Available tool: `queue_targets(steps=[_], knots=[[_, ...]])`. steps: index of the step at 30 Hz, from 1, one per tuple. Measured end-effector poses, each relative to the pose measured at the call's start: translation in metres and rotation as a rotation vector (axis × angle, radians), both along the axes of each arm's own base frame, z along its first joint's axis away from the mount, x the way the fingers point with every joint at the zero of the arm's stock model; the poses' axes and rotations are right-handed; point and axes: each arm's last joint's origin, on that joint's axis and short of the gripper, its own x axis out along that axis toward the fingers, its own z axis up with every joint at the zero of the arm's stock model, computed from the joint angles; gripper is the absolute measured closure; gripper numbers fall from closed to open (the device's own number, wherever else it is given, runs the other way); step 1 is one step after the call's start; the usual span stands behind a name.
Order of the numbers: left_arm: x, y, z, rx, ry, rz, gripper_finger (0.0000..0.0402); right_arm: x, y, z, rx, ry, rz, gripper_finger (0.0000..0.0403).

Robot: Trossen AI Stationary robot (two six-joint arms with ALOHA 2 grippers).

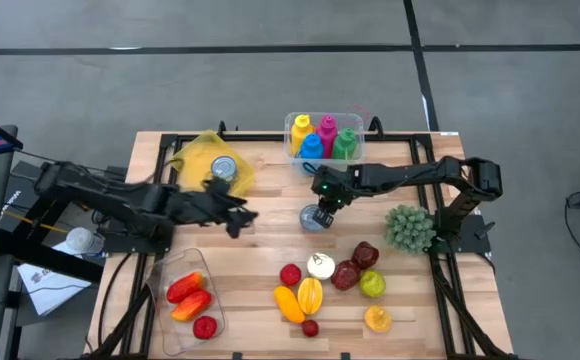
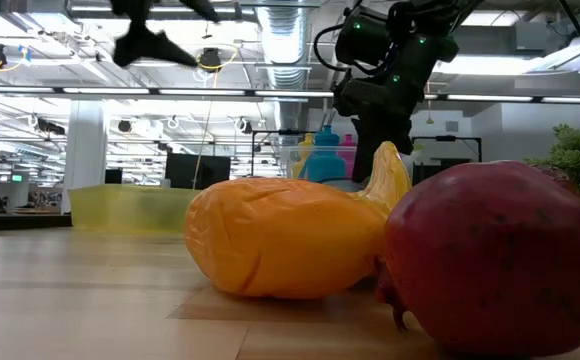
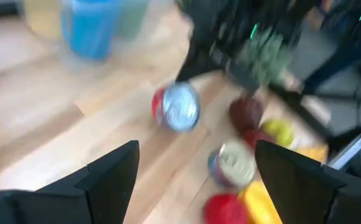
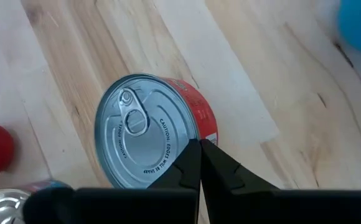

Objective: Pick & Place Food Item
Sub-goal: Put the red tuna can into the yellow bin

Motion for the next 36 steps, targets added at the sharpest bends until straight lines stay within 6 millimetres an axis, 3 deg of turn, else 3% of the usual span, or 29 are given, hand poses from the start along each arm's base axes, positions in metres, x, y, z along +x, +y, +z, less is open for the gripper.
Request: queue_targets(steps=[5, 14, 24, 36], knots=[[0.028, 0.01, -0.025, -0.033, 0.107, -0.104, 0.0092, 0.0, 0.001, 0.0, 0.003, -0.005, -0.005, 0.0403], [0.063, 0.047, -0.047, -0.125, 0.074, -0.142, 0.0092, 0.01, -0.001, 0.018, -0.012, -0.065, 0.007, 0.0403], [0.075, 0.07, -0.057, -0.141, 0.038, -0.142, 0.0092, 0.022, -0.002, 0.05, -0.05, -0.155, 0.045, 0.0403], [0.067, 0.076, -0.075, -0.168, 0.035, -0.127, 0.0092, 0.029, 0.001, 0.067, -0.08, -0.206, 0.088, 0.0403]])
